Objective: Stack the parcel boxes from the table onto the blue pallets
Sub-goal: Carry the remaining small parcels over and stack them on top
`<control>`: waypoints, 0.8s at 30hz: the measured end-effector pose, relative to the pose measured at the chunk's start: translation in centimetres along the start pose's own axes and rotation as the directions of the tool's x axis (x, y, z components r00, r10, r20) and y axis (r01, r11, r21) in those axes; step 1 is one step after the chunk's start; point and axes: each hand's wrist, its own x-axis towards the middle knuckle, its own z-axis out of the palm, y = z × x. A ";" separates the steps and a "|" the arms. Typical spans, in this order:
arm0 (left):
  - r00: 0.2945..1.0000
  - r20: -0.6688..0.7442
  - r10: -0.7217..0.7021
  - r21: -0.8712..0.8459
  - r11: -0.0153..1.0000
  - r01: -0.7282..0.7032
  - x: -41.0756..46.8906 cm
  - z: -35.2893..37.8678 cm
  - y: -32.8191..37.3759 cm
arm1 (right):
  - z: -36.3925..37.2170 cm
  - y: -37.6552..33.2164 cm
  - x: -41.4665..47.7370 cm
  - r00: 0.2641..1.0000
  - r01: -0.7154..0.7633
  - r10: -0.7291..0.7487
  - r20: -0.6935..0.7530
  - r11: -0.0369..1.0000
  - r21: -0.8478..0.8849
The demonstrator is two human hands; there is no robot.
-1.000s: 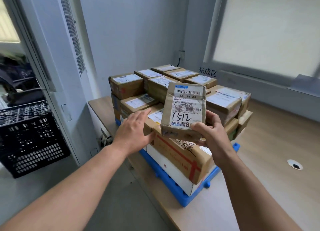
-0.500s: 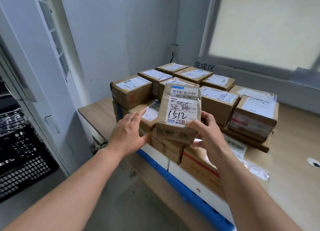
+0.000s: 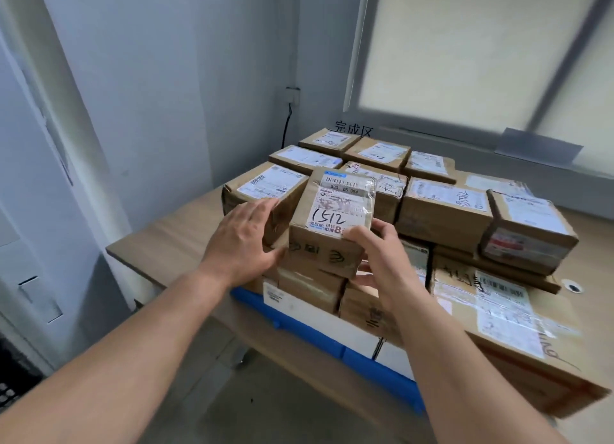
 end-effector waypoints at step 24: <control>0.987 0.038 0.155 -0.056 0.987 -0.153 3.5 1.7 -4.3 | 4.9 1.6 0.9 0.970 0.018 -0.163 -0.179 0.784 -0.621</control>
